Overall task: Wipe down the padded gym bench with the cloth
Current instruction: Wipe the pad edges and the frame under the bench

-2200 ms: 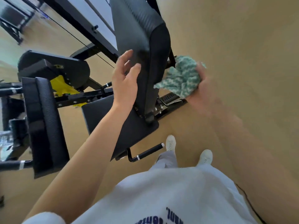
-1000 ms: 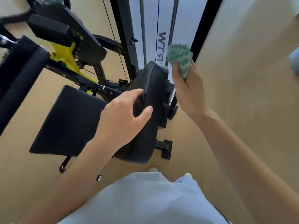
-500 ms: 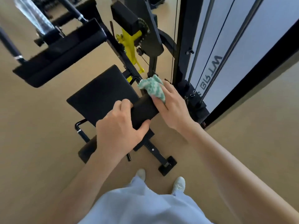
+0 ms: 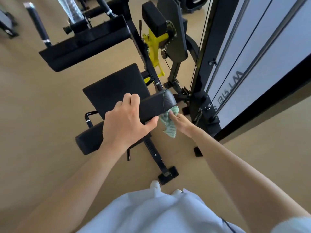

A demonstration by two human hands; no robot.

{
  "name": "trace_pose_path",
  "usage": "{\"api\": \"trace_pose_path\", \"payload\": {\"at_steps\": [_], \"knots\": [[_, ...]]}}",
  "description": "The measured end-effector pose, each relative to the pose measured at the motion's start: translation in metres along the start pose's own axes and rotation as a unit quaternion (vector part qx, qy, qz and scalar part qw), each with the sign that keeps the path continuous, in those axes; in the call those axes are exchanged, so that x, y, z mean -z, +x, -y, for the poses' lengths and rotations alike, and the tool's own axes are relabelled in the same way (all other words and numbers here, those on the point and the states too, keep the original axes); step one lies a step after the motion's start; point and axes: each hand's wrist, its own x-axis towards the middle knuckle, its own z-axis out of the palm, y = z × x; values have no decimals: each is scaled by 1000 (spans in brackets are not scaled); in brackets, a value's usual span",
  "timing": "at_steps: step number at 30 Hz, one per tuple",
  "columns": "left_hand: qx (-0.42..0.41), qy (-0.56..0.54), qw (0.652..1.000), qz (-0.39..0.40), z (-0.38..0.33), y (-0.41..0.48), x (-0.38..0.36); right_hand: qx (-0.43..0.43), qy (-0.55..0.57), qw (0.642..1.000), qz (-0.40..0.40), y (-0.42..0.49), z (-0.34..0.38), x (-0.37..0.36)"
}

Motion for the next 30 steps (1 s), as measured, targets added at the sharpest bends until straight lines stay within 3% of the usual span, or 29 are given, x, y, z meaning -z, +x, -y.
{"api": "trace_pose_path", "payload": {"at_steps": [5,9,13,16,18,26,28,30], "knots": [[30,-6,999,-22,-3,-5,-6,68,158,984,-41,-48,8,23],[83,-27,995,-41,-16,-8,-10,185,229,955,-23,-65,26,40],[166,-12,983,-73,-36,-13,-14,281,157,941,103,-64,53,34],[230,-42,967,-105,-53,-18,-20,346,98,922,143,-52,50,29],[261,-50,957,-121,-66,-20,-25,294,130,929,183,-39,45,28],[319,-84,932,-150,-128,-49,-58,122,111,978,131,19,45,22],[344,-160,905,-194,-150,-70,-74,104,87,983,121,31,39,18],[410,-241,848,-233,-162,-90,-92,100,84,986,104,38,39,14]]}}
